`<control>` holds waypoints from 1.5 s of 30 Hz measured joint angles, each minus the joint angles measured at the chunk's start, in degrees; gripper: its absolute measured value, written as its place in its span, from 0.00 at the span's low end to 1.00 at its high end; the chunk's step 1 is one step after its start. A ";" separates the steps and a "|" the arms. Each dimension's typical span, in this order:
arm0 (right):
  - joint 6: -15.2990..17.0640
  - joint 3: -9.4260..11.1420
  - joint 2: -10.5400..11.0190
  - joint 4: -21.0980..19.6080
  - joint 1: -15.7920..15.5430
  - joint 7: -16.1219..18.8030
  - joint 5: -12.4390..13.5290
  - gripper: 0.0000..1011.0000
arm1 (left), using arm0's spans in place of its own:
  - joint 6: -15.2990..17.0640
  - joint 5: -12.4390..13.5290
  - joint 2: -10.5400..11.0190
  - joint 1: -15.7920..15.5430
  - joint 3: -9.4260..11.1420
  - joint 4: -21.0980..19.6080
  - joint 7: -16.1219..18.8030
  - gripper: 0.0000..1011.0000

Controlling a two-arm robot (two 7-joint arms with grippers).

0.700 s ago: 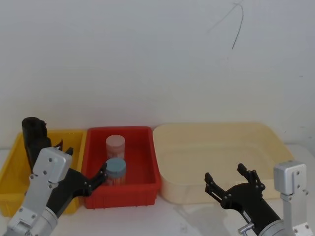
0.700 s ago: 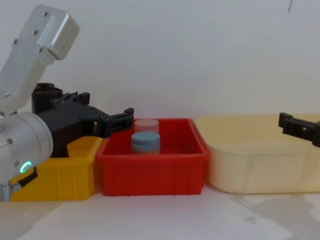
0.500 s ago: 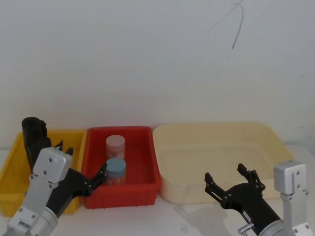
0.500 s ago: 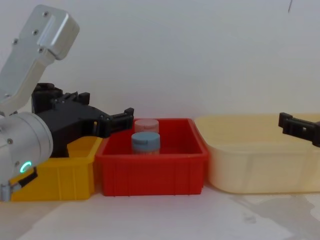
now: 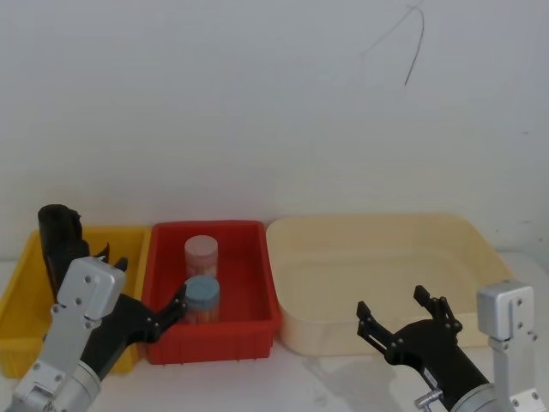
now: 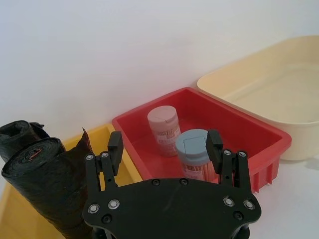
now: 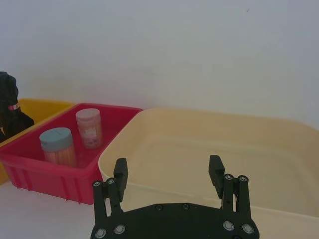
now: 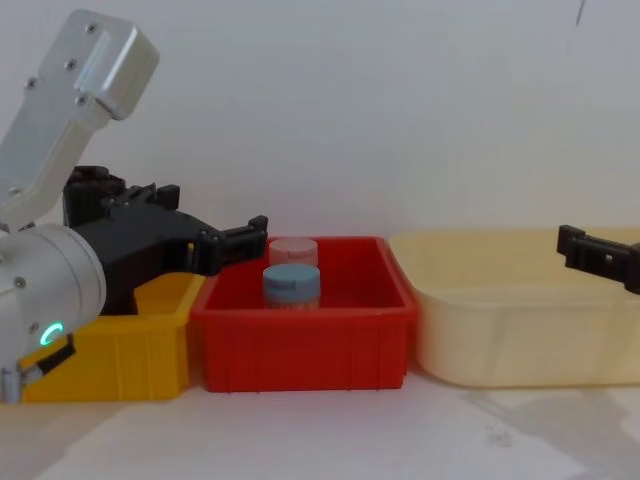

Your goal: Pick up the garbage bag with the one hand and transfer it to the other hand.

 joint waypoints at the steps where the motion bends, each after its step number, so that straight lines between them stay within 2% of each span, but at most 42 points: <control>1: 0.00 0.00 0.00 0.00 0.00 0.00 0.00 0.99 | 0.00 0.00 0.00 0.00 0.00 0.00 0.00 0.99; 45: 0.00 0.00 0.00 0.00 0.00 0.00 0.00 0.99 | 0.00 0.00 0.00 0.00 0.00 0.00 0.00 0.99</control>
